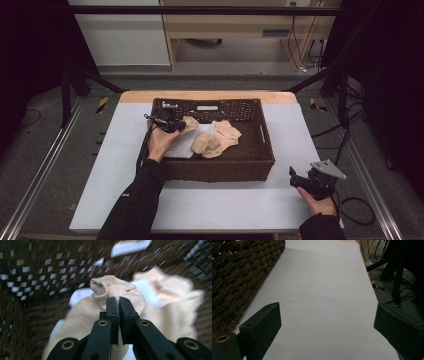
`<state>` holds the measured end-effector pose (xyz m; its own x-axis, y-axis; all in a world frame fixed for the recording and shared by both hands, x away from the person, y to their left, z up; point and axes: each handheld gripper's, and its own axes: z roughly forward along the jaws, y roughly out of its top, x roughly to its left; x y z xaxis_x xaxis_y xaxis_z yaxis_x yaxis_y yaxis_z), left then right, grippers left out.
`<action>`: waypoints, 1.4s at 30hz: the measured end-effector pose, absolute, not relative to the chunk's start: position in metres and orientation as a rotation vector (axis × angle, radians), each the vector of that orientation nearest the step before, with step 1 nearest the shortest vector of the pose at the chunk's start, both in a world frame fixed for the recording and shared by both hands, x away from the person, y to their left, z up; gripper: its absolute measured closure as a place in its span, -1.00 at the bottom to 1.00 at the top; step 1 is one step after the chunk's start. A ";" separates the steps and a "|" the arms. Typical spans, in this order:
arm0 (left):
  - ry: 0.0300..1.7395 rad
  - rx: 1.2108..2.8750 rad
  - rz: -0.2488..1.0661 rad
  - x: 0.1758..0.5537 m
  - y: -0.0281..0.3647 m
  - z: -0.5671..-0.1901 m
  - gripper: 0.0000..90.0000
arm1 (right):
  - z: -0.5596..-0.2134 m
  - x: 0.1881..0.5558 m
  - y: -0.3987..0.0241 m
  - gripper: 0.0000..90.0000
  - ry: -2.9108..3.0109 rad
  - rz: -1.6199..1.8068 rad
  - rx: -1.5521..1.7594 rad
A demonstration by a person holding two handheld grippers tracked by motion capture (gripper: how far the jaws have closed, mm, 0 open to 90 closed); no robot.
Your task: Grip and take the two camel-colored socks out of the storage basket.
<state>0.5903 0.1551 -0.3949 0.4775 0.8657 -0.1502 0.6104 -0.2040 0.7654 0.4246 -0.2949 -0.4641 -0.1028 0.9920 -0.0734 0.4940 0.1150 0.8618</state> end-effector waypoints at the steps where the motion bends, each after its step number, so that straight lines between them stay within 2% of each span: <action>1: 1.207 1.898 0.405 0.587 0.155 -0.390 0.92 | -0.464 0.424 -0.295 -0.83 1.692 0.899 1.462; 12: 1.009 1.726 0.387 0.548 0.165 -0.346 0.92 | -0.464 0.424 -0.295 -0.83 1.684 0.897 1.461; 31: 0.760 1.688 0.385 0.469 0.172 -0.298 0.92 | -0.462 0.425 -0.296 -0.83 1.681 0.891 1.456; 42: 0.693 1.681 0.359 0.437 0.177 -0.294 0.92 | -0.461 0.424 -0.295 -0.83 1.680 0.891 1.456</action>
